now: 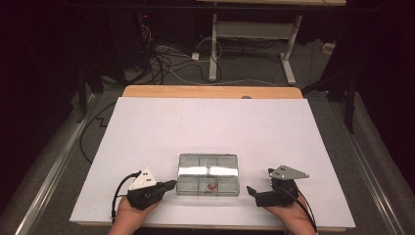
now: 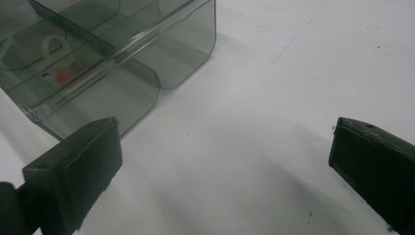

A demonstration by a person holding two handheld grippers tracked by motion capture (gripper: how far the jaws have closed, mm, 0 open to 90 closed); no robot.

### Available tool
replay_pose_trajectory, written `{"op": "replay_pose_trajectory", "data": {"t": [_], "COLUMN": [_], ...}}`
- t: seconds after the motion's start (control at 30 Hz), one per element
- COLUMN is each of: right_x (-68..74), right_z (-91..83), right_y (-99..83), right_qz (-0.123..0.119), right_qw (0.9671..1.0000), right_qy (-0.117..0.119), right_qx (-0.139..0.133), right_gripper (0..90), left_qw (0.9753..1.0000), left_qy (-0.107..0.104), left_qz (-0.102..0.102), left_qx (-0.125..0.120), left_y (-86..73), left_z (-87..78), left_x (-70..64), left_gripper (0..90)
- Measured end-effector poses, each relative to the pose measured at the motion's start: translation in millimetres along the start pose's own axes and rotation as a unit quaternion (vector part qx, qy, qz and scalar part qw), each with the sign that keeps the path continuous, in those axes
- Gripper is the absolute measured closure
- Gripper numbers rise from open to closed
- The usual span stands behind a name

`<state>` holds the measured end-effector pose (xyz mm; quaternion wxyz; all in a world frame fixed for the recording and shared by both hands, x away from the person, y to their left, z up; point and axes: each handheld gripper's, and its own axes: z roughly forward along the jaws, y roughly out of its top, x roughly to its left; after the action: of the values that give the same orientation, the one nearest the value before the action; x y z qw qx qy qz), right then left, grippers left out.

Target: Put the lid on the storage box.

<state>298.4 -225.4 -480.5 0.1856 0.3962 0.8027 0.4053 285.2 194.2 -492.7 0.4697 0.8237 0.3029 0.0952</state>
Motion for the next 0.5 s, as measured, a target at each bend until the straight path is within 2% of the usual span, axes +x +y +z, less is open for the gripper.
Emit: {"op": "replay_pose_trajectory", "data": {"t": [0.13,0.27,0.33,0.43,0.5], "right_x": [0.1,-1.1,-1.6,-3.2,-4.3], "right_z": [-1.3,-1.8,-2.3,-3.4,-3.6], "right_y": [-0.1,0.1,-0.4,-1.1,-1.3], "right_qz": [0.002,0.001,0.005,0.005,0.008], "right_qw": [1.0000,0.9999,0.9997,0.9995,0.9994], "right_qy": [-0.002,-0.006,-0.005,-0.005,-0.003], "right_qx": [-0.007,-0.016,-0.022,-0.032,-0.035], "right_gripper": [0.5,0.5,0.5,0.5,0.5], "left_qw": [0.9999,0.9993,0.9979,0.9953,0.9937], "left_qy": [0.010,0.038,0.065,0.096,0.109], "left_qz": [-0.002,-0.001,0.001,-0.010,-0.025], "left_qx": [0.000,-0.001,-0.003,-0.008,-0.011], "left_y": [-1.3,-2.2,-2.6,-6.1,-10.9], "left_z": [-1.7,-7.7,-14.5,-26.4,-33.8], "left_x": [2.3,9.9,16.9,31.4,41.0], "left_gripper": [87.6,87.6,87.6,87.5,87.4]}}
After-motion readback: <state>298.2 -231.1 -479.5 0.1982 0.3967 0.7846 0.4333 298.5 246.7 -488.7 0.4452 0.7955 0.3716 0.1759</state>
